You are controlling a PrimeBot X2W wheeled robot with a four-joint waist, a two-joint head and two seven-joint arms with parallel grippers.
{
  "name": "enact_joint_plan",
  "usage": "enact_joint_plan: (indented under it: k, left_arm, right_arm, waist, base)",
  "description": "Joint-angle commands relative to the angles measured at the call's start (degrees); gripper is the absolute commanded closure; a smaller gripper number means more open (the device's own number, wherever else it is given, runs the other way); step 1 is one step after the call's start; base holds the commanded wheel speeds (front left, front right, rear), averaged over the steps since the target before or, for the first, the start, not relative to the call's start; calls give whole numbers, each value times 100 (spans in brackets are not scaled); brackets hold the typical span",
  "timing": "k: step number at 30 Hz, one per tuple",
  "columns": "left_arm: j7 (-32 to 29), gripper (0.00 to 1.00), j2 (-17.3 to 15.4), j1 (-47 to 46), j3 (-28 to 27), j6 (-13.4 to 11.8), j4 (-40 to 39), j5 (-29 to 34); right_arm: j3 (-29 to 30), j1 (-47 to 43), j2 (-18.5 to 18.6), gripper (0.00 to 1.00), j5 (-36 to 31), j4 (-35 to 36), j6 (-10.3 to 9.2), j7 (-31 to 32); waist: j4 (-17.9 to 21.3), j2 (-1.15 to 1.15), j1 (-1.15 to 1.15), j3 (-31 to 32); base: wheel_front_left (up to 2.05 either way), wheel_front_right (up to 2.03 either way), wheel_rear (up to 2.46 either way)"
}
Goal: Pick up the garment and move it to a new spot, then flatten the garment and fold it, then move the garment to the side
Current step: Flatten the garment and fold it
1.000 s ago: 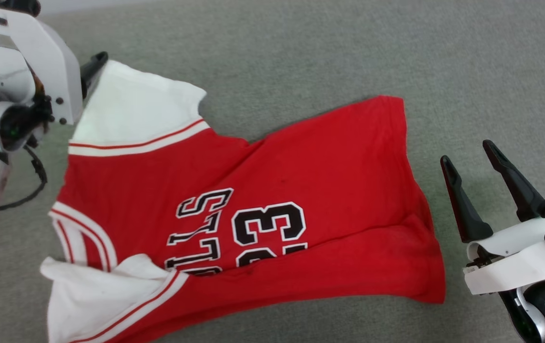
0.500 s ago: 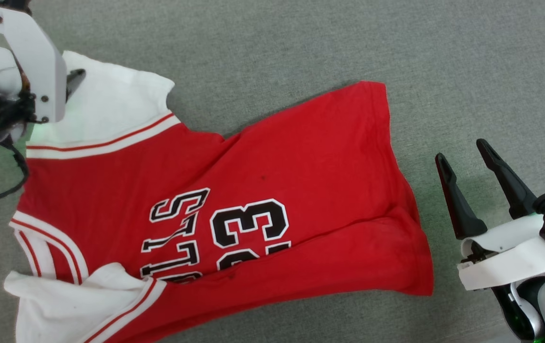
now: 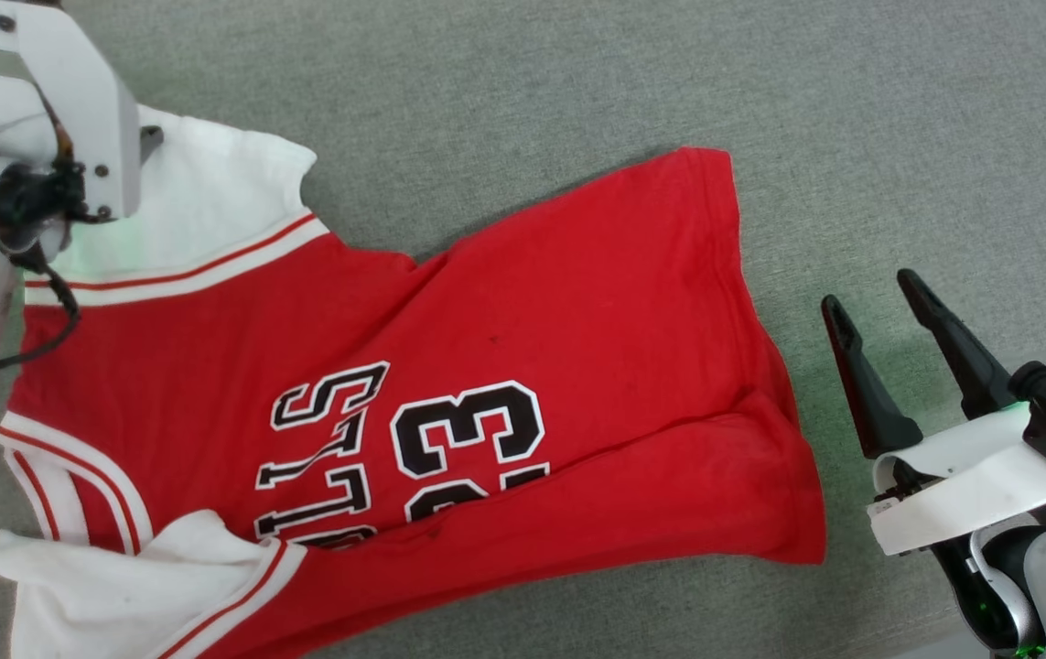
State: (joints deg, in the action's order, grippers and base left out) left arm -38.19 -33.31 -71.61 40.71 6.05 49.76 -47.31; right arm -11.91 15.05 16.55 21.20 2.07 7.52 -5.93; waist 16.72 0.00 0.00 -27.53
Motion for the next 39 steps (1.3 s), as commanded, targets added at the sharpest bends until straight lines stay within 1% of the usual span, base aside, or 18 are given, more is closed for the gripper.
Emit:
enact_joint_plan:
  k: [1,6,9,10,14,19,23,27,33,39]
  left_arm:
    - [-128,100,95,119,111,53,165,-46]
    - [-120,100,135,-7,164,80,390,-93]
    - [-79,100,164,-65,182,94,479,-92]
    - [-79,100,164,-65,182,94,479,-92]
    - [4,100,216,-127,216,119,560,-124]
    - [91,100,340,-211,264,131,637,-172]
    - [171,100,430,-288,325,138,655,-193]
    - [229,100,501,-369,403,136,662,-225]
    - [298,100,531,-403,533,136,626,-331]
    - [359,100,523,-431,650,136,628,-458]
  right_arm:
    - [-44,97,8,0,88,-16,-7,92]
    - [-183,204,130,0,465,127,-7,647]
    - [-171,355,211,0,641,278,-7,1143]
    - [-171,355,211,0,641,278,-7,1143]
    - [-107,721,287,0,838,480,-6,2025]
    - [-114,1374,297,0,912,425,-6,3295]
    - [-160,1961,215,0,940,40,-6,4132]
    - [-288,2525,155,0,962,-493,-6,4746]
    - [-488,3200,21,0,1038,-1448,-6,5326]
    - [-749,3681,-98,0,1115,-2297,-6,5612]
  waist:
    - [-2,0,0,-4]
    - [-50,0,0,-6]
    - [-93,0,0,11]
    - [-93,0,0,11]
    - [-152,0,0,42]
    - [-266,0,0,50]
    - [-365,0,0,21]
    - [-451,0,0,-19]
    - [-519,0,0,-67]
    - [-541,0,0,-110]
  base:
    - [0,0,0]
    - [0,0,0]
    - [0,0,0]
    - [0,0,0]
    - [0,0,0]
    - [0,0,0]
    - [0,0,0]
    - [0,0,0]
    - [0,0,0]
    - [0,0,0]
